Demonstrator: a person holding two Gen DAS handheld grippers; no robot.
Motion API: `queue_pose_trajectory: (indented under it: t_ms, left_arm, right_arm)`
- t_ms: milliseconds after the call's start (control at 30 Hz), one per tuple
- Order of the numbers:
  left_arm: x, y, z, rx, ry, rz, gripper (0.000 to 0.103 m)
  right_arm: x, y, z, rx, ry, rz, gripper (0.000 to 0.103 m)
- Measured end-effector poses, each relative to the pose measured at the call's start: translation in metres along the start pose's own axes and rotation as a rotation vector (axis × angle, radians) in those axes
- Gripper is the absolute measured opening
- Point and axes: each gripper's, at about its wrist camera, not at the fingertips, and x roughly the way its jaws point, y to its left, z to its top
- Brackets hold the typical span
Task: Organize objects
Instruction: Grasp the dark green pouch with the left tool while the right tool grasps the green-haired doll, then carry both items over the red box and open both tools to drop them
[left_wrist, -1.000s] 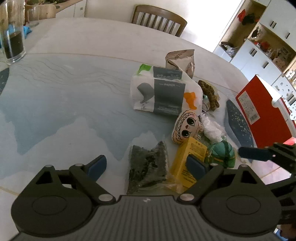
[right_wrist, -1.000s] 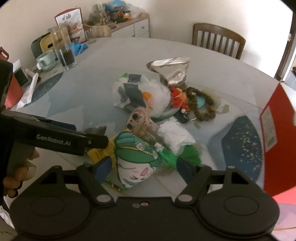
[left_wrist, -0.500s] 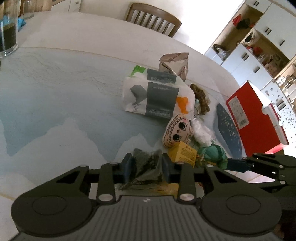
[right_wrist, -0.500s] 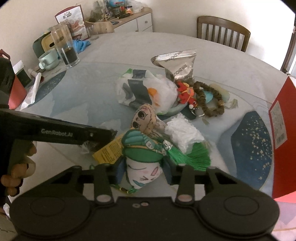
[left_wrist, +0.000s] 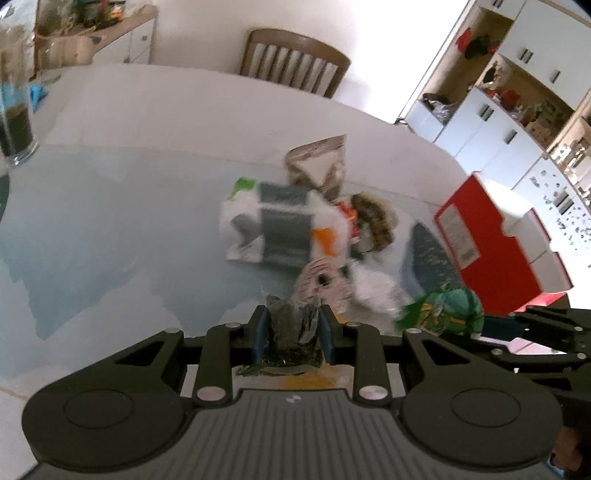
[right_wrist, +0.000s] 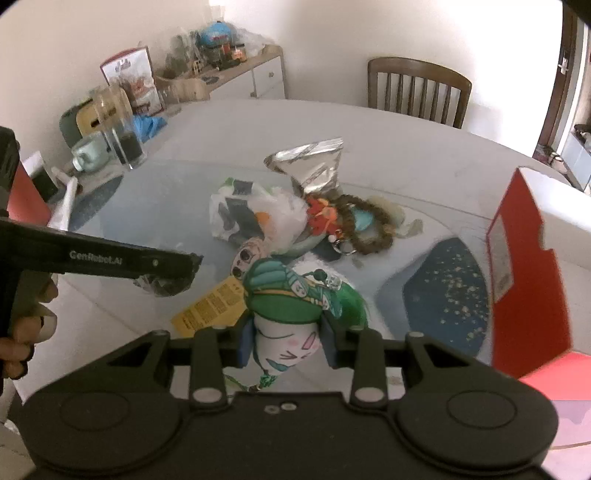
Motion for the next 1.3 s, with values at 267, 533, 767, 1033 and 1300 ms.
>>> queue_pose_trajectory:
  t_ms: [267,533,767,1033,1300]
  left_arm:
    - [-0.013,-0.063,0.013,0.079,0.002,-0.013,0.028]
    - [-0.014,-0.139,0.025,0.161,-0.02,-0.051,0.029]
    - [-0.006,-0.208,0.043,0.25,-0.05,-0.094,0.029]
    - [0.024,-0.281,0.062,0.331,-0.041,-0.148,0.029]
    - [0.052,-0.346,0.068,0.423,-0.022,-0.189,0.029]
  right_arm:
    - [-0.045,-0.038,0.005,0.01,-0.053,0.019,0.035]
    - [-0.092,-0.099,0.018,0.045,-0.117,0.013,0.035]
    - [-0.127,-0.161,0.027,0.073,-0.197,0.002,0.035]
    - [-0.142,-0.219,0.024,0.069,-0.228,-0.036,0.036]
    - [-0.146,-0.264,0.01,0.103,-0.213,-0.065,0.036]
